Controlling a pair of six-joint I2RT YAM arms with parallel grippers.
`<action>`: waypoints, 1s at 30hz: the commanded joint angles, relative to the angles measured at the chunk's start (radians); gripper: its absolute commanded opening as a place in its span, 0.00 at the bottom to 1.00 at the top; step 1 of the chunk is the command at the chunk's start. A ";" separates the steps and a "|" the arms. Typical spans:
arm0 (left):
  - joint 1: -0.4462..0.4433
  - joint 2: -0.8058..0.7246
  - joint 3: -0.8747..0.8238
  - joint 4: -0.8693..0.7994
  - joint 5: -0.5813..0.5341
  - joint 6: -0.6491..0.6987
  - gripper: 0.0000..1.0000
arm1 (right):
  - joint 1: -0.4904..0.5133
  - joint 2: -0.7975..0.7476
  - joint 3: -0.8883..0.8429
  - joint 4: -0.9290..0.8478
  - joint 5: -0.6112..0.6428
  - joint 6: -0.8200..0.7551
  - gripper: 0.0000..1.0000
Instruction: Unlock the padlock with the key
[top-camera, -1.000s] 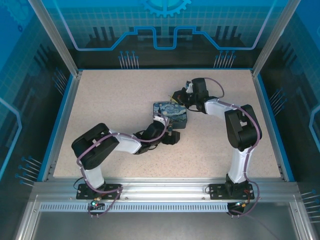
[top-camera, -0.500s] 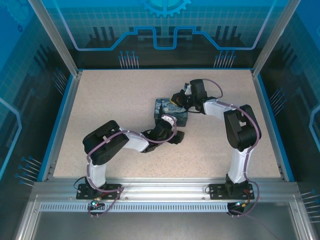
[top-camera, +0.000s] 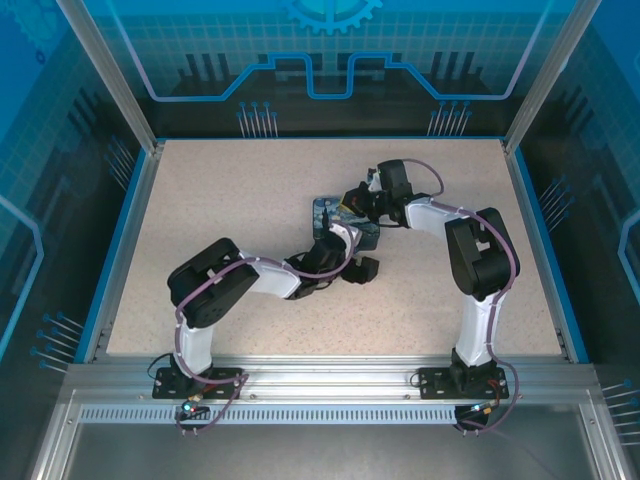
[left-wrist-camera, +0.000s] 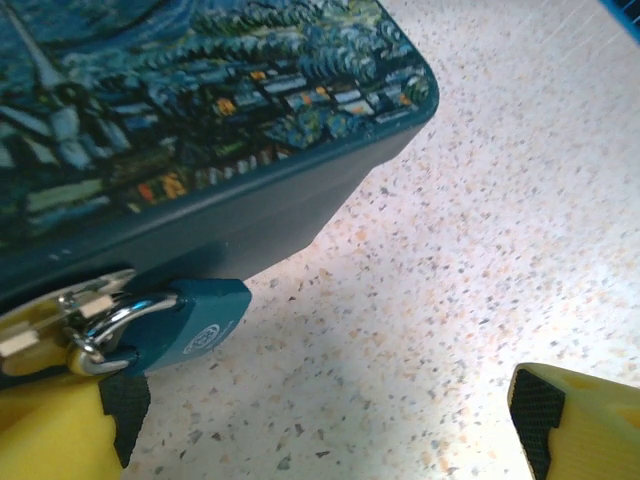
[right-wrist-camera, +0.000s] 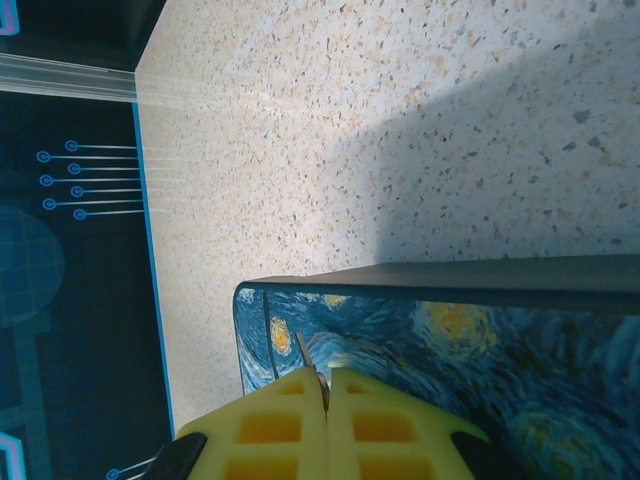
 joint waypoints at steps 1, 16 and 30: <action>0.037 -0.046 -0.003 0.095 0.075 -0.094 0.93 | 0.012 0.016 0.020 -0.051 0.012 -0.031 0.00; 0.061 -0.007 -0.071 0.263 0.051 -0.278 0.90 | 0.014 0.022 0.016 -0.046 0.013 -0.030 0.00; 0.058 0.061 -0.058 0.277 -0.029 -0.269 0.87 | 0.018 0.020 0.005 -0.038 0.011 -0.026 0.00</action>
